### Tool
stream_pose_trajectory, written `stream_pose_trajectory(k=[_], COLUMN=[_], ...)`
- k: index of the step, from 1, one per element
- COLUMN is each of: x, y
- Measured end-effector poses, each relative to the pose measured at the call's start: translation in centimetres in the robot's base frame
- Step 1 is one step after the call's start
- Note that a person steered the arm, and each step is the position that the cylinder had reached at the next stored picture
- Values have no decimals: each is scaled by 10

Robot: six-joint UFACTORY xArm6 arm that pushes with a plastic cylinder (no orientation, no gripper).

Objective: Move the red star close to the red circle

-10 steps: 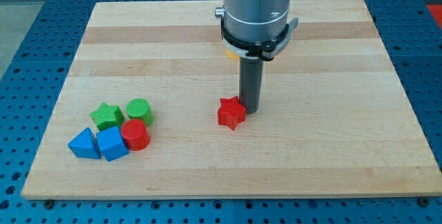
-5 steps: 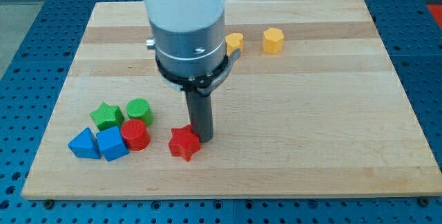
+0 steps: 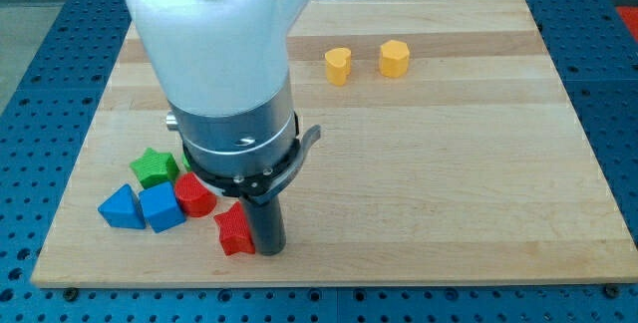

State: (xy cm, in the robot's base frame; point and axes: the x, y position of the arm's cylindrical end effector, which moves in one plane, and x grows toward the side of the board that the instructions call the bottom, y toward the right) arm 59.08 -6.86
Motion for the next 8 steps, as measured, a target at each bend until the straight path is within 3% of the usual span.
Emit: stream_pose_trajectory(k=[5,6,8], x=[0,0,-22], y=[-41,-35,43])
